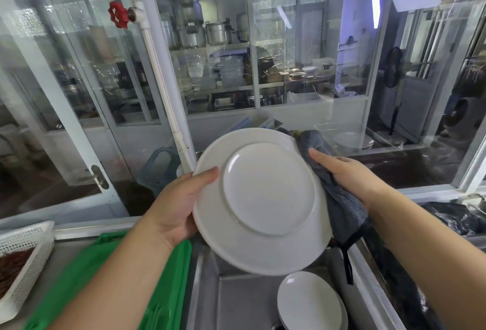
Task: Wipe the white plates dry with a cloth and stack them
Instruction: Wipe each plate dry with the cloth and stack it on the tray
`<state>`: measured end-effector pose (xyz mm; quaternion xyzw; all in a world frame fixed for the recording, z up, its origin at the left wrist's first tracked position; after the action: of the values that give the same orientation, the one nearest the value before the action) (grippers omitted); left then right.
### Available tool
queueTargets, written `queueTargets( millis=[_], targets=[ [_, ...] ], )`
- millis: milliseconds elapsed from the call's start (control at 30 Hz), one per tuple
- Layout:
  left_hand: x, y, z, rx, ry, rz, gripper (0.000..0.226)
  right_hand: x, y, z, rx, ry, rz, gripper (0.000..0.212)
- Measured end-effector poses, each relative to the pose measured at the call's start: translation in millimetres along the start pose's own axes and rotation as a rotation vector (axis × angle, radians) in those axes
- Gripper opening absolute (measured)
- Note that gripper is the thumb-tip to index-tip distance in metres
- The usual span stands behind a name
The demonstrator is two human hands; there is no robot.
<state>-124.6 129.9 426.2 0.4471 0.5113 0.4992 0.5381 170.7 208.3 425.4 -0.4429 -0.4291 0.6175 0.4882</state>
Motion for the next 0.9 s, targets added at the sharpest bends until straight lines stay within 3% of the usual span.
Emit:
queueTargets(
  millis=[233,333,533,700,800,900],
  targets=[
    [-1,-2,12,-0.087,0.086,0.092,0.043,4,-3,-5,-0.087,0.131,-0.063,0.040],
    [-1,-5,21,-0.130,0.149,0.143,0.032,5,11,-6,-0.082,0.217,-0.066,0.042],
    [-3,-25,42,-0.175,0.336,0.257,0.022,5,55,5,0.250,0.303,-0.013,0.045],
    [-11,-43,62,-0.080,0.462,0.355,0.032,0,103,25,0.529,0.289,0.125,0.058],
    [-13,-51,63,-0.036,0.441,0.349,0.034,1,112,21,0.563,0.275,0.136,0.067],
    [-13,-51,63,-0.007,0.338,0.322,0.035,4,102,4,0.394,0.341,0.147,0.070]
  ],
)
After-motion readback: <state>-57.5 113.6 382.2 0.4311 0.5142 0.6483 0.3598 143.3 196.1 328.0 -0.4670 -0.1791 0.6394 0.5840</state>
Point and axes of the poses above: each hand's wrist, its own x-axis towards the middle knuckle, its own z-axis out of the palm, y = z × x, the point moved 6 cm from there along x, towards the middle knuckle, and after that the axes turned 13 degrees about x, right-handed, at the moved point
